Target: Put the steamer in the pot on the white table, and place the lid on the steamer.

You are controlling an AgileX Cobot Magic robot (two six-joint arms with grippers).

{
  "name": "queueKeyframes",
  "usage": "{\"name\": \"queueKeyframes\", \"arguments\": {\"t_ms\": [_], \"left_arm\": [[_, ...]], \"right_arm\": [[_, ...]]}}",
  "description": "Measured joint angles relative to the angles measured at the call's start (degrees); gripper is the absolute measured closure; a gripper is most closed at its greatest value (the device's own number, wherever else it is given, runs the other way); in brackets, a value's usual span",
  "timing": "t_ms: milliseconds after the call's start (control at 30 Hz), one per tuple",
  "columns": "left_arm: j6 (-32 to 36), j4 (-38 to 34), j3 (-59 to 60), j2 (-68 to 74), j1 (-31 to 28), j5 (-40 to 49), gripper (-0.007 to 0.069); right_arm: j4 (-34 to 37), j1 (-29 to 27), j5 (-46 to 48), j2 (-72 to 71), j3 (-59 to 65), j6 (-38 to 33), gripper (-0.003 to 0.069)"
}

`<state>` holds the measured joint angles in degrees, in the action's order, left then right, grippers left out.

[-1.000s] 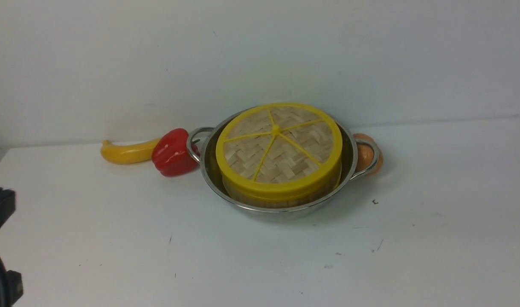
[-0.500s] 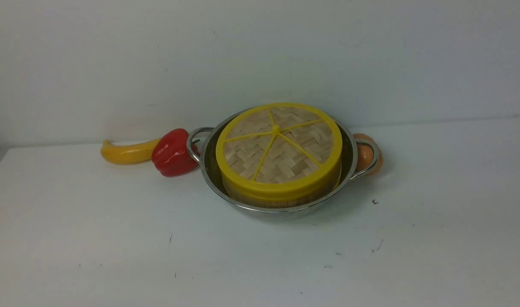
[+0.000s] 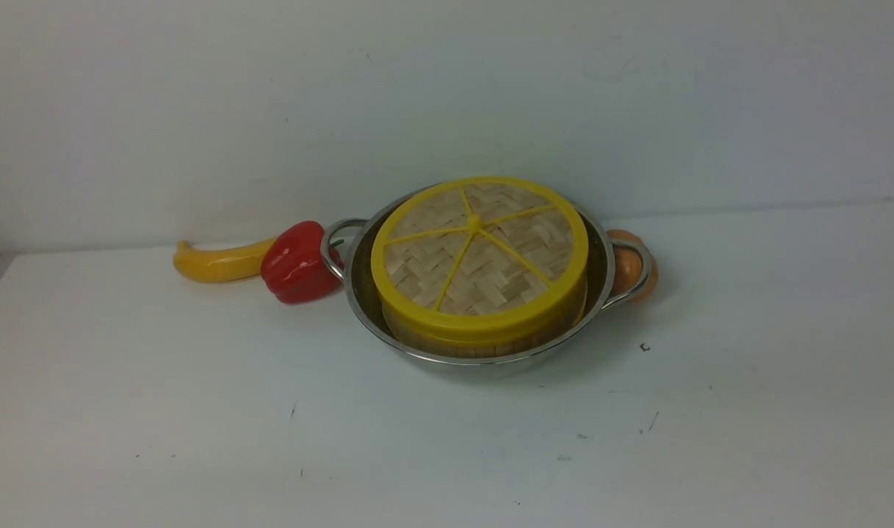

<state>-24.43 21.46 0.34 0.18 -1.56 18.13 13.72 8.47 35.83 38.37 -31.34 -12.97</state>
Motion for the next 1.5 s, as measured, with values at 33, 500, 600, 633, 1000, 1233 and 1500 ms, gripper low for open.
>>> {"name": "queueKeyframes", "arguments": {"t_ms": [33,500,600,633,1000,1233,1500], "left_arm": [[0.0,0.0,0.0,0.0,0.0,0.0,0.0531],[0.0,0.0,0.0,0.0,0.0,0.0,0.052],[0.0,0.0,0.0,0.0,0.0,0.0,0.0512],[0.0,0.0,0.0,0.0,0.0,0.0,0.051],[0.0,0.0,0.0,0.0,0.0,0.0,0.0491],[0.0,0.0,0.0,0.0,0.0,0.0,0.0481],[0.0,0.0,0.0,0.0,0.0,0.0,0.0467]], "right_arm": [[0.0,0.0,0.0,0.0,0.0,0.0,0.055],[-5.8,-5.2,-2.9,-16.4,5.0,-2.4,0.0514],[-6.2,-7.7,-8.2,-25.3,13.7,-1.9,0.0507],[-6.2,-8.2,-9.8,-27.6,16.6,-1.9,0.0504],[-4.6,-10.8,-17.6,-38.1,31.7,1.5,0.0475],[-4.4,-10.8,-17.4,-38.1,31.7,1.8,0.046],[-4.4,-10.8,-17.4,-38.1,31.7,2.0,0.0436]]}}
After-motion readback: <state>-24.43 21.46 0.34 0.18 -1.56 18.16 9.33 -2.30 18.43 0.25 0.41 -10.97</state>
